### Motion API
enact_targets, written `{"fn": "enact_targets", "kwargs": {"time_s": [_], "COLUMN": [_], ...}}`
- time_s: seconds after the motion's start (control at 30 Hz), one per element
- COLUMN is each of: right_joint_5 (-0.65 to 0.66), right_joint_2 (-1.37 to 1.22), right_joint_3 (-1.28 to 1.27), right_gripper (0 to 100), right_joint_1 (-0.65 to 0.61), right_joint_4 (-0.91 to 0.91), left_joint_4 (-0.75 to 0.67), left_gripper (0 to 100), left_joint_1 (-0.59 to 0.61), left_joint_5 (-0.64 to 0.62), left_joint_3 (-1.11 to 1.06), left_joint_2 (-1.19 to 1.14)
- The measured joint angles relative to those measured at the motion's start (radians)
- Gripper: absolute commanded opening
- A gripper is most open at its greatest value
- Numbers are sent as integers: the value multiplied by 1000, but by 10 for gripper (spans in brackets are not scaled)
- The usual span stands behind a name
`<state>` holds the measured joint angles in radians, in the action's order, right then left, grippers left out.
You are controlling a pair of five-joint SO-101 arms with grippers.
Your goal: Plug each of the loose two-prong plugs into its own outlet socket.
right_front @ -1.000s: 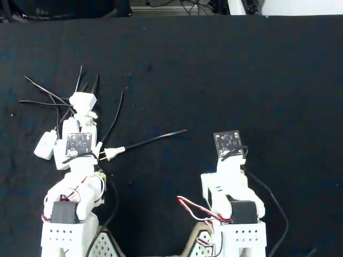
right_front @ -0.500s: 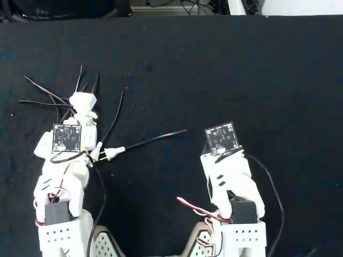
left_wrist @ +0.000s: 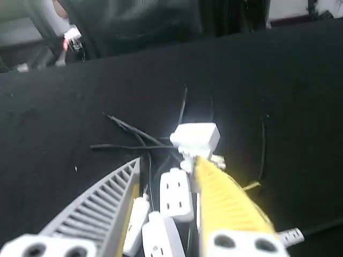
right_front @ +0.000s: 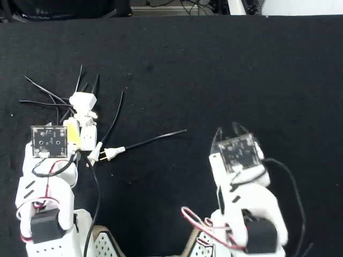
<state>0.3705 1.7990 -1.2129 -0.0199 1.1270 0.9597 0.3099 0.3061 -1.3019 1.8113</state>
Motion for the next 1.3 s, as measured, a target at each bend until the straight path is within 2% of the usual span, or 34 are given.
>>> {"fn": "enact_targets", "kwargs": {"time_s": [0.13, 0.23, 0.43, 0.53, 0.63, 0.77, 0.87, 1.1, 1.3], "right_joint_5": [0, -6, -89, -146, -153, -158, -216, -299, -301], "right_joint_2": [-17, -143, -408, -471, -546, -658, -740, -816, -812], "right_joint_3": [190, 310, 370, 347, 242, 63, -5, -78, -135], "right_gripper": [123, 122, 123, 123, 123, 123, 123, 123, 123], "right_joint_1": [0, -2, -2, -2, -34, -152, -244, -324, -327], "right_joint_4": [104, 161, 181, 107, -52, -318, -443, -491, -491], "left_joint_4": [81, 144, 235, 235, 224, 152, 121, 51, -15], "left_gripper": [191, 191, 193, 198, 264, 295, 295, 271, 270], "left_joint_1": [0, 0, 0, 0, -35, -97, -117, -123, -44], "left_joint_5": [0, 0, -3, -3, -3, -3, -3, -54, -58], "left_joint_3": [121, 255, 422, 453, 471, 479, 520, 680, 832], "left_joint_2": [-130, -298, -713, -868, -991, -1146, -1272, -1590, -1809]}}
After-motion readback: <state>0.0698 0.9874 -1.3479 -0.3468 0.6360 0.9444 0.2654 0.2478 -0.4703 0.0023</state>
